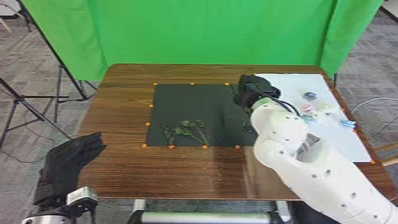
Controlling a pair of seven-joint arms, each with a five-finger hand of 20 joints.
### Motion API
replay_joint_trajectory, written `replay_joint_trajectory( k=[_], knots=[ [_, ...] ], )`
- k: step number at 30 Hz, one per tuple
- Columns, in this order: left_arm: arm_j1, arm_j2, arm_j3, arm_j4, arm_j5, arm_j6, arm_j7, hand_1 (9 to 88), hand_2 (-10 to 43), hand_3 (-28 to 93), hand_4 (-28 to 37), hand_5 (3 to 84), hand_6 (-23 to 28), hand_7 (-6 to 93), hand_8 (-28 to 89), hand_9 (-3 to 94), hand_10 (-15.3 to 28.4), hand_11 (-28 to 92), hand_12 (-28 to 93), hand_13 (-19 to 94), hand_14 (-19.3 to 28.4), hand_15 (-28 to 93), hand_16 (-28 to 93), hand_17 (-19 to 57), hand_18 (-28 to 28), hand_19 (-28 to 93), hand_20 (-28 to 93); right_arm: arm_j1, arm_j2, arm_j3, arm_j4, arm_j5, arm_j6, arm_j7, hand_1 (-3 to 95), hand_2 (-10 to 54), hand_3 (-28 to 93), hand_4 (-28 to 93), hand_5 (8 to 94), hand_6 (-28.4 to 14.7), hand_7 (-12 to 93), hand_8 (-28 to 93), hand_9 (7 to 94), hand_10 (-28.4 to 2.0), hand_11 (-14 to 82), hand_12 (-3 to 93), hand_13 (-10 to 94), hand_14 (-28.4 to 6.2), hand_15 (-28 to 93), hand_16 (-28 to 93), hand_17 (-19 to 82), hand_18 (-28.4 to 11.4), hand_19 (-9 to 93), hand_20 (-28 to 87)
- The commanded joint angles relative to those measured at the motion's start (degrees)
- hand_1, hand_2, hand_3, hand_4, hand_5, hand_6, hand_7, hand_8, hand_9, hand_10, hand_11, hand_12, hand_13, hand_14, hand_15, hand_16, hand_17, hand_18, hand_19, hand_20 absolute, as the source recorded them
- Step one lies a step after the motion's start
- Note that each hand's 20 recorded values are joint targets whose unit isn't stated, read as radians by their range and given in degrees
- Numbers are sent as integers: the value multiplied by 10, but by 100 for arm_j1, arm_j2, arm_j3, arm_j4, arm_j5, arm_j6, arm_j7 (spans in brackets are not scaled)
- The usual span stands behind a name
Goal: Arrange flowers
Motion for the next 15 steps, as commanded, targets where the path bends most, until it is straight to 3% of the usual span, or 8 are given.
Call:
replay_joint_trajectory(
  k=[1,15],
  knots=[
    [-21,-73,11,-38,95,-51,-137,282,62,808,-180,532,154,207,-104,432,226,375,100,282,280,650,-140,-81,234,604,137,-250,-275,-148,294,-4,-271,240,536,-54,770,-283,743,-39,434,210,814,-159,470,324,774,-114,762,278,543,-224,932,388],
    [-53,-119,11,-30,113,-61,-192,282,62,808,-181,532,153,207,-104,431,225,375,101,282,280,650,-140,-80,234,604,137,-593,-498,-7,403,280,-661,506,529,-51,764,-270,738,-36,440,198,812,-159,469,313,773,-115,758,275,541,-228,932,384]
  ],
)
